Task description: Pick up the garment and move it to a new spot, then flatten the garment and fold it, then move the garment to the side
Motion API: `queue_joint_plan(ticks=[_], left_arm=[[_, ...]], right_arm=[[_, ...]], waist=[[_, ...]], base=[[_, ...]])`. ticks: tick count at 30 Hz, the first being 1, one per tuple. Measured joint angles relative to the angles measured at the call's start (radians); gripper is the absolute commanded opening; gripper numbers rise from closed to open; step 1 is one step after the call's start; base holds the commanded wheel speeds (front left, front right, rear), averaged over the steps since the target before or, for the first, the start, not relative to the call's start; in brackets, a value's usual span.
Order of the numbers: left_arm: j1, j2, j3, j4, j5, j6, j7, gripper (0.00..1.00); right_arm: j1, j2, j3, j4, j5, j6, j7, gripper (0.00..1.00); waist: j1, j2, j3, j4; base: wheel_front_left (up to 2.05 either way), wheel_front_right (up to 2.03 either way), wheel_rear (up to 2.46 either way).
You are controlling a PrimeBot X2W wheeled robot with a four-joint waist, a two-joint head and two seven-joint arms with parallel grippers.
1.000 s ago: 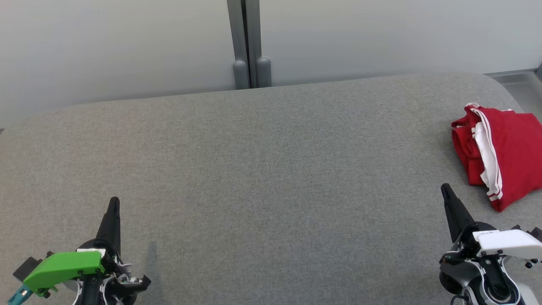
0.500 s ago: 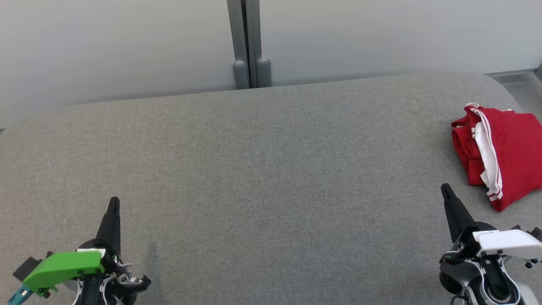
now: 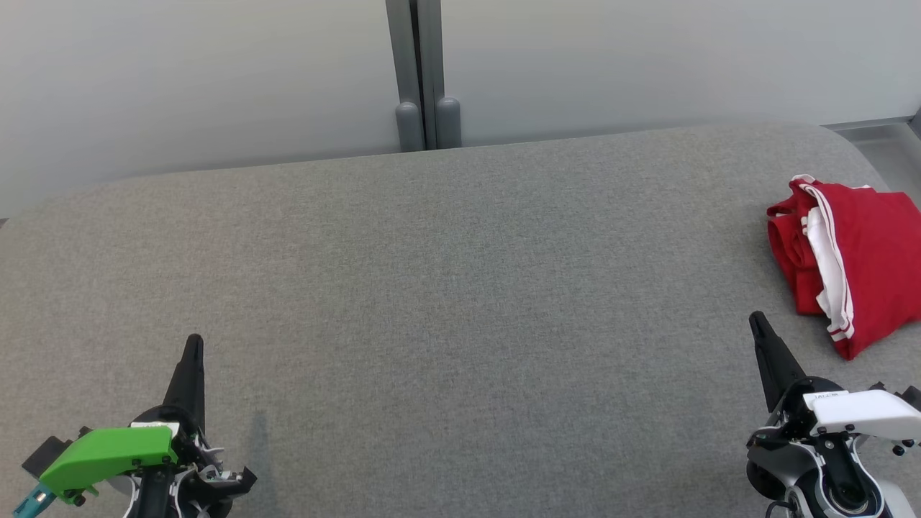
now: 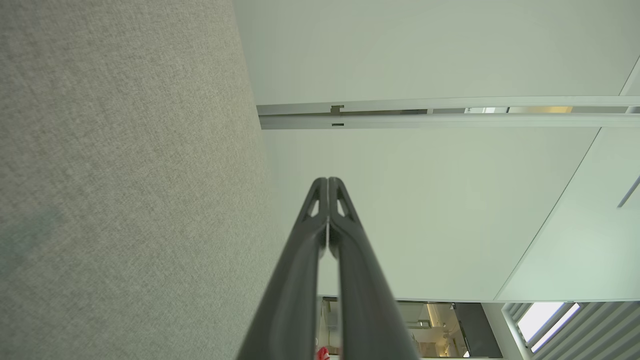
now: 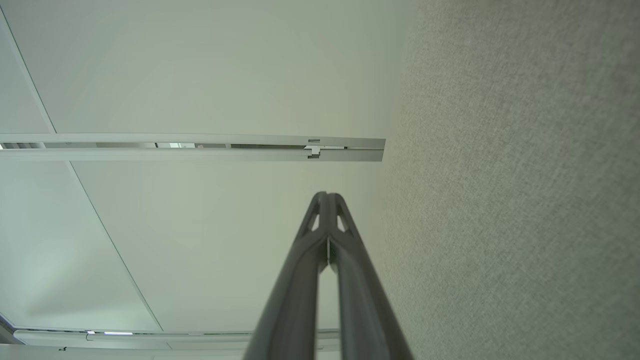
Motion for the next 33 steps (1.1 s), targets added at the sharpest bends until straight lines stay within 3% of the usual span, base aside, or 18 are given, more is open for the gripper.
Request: queue_joint_plan(ticks=[33], left_arm=[[0.000, 0.000, 0.000, 0.000, 0.000, 0.000, 0.000, 0.00]], right_arm=[[0.000, 0.000, 0.000, 0.000, 0.000, 0.000, 0.000, 0.00]], waist=[[0.0000, 0.0000, 0.000, 0.000]], base=[[0.00, 0.00, 0.00]])
